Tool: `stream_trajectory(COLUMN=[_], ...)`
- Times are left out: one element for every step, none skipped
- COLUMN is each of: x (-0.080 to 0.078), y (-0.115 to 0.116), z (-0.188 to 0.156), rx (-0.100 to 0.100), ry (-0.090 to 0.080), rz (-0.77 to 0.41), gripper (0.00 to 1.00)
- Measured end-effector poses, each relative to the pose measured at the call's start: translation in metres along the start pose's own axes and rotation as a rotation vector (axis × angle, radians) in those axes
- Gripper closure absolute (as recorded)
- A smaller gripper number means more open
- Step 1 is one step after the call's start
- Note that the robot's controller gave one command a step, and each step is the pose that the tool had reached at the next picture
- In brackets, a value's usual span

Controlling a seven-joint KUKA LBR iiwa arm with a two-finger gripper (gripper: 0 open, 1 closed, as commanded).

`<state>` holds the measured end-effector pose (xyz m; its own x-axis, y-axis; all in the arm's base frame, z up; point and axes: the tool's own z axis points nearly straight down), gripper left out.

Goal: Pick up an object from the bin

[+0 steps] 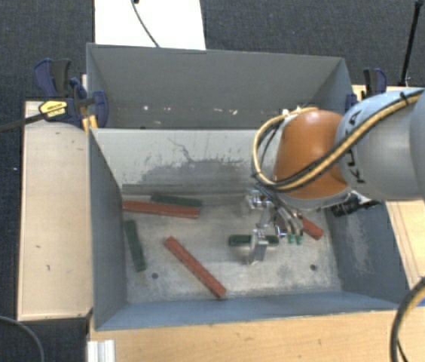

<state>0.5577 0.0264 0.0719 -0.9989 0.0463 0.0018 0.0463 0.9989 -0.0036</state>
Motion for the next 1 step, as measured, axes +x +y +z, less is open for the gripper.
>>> stream_trajectory(x=[0.0005], y=[0.0063], z=[-0.0017], rx=[-0.004], ry=[-0.001], rz=[-0.003], gripper=[1.00])
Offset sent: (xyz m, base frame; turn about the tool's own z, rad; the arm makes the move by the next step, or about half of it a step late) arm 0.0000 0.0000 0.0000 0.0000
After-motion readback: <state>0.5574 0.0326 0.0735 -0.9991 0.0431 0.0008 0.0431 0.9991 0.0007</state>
